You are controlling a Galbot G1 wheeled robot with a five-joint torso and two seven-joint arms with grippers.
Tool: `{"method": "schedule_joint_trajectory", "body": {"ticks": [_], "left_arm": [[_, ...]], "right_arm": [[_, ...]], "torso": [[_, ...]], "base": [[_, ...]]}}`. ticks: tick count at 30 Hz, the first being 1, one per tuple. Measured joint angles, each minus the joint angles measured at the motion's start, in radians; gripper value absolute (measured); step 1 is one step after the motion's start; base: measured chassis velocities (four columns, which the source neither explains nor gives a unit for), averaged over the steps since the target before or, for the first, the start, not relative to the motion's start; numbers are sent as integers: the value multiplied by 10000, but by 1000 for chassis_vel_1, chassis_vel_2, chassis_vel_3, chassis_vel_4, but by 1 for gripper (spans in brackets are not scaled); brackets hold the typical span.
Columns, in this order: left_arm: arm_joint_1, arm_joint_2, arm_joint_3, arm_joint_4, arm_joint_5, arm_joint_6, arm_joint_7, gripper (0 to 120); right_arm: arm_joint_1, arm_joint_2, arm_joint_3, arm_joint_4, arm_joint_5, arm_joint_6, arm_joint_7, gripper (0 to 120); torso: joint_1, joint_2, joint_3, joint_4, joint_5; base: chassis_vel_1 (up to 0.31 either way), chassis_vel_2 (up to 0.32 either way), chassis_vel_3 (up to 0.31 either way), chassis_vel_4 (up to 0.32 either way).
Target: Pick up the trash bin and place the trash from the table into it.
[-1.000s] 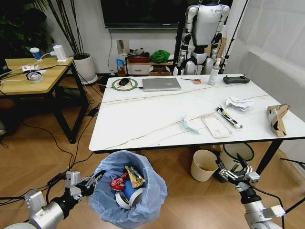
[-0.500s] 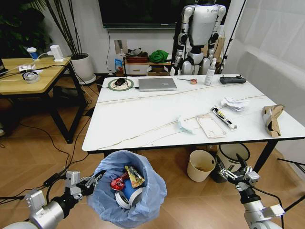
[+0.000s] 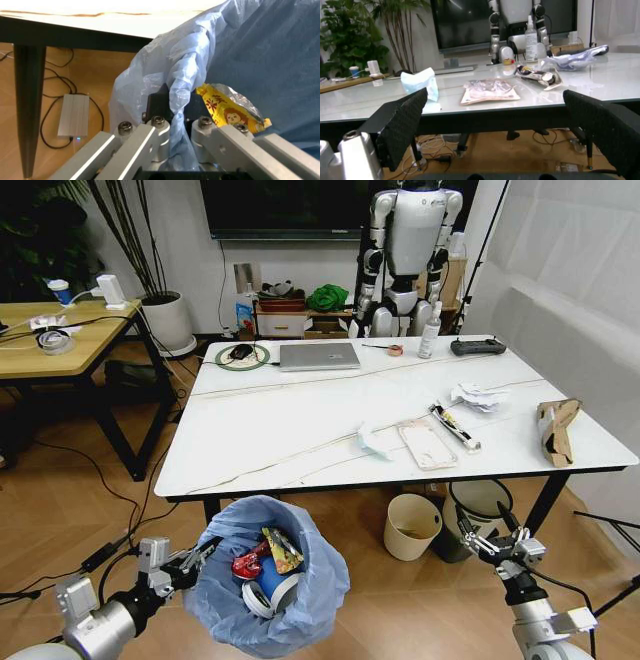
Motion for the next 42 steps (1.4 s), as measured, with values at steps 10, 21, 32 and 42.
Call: {"method": "schedule_joint_trajectory", "body": {"ticks": [10,21,32,42], "left_arm": [[-4,7,22,37,-4,2,-1,0],[170,39,-8,44,52,-1,0,0],[639,141,-575,47,24,-71,-40,0],[882,-164,-750,-131,76,-5,-195,0]], "right_arm": [[-7,-14,-15,-10,-5,-8,-9,100],[-33,-262,-177,252,-161,74,-13,100],[479,-3670,-2056,1834,16,-998,1711,100],[3382,-5693,-4028,1364,964,-2613,2089,100]], "torso": [[1,0,0,-1,-1],[0,0,0,-1,0],[0,1,0,0,-4],[0,0,1,-4,2]], "base": [[-79,-76,69,77],[-70,-66,67,57],[0,0,0,0],[0,0,0,0]]}}
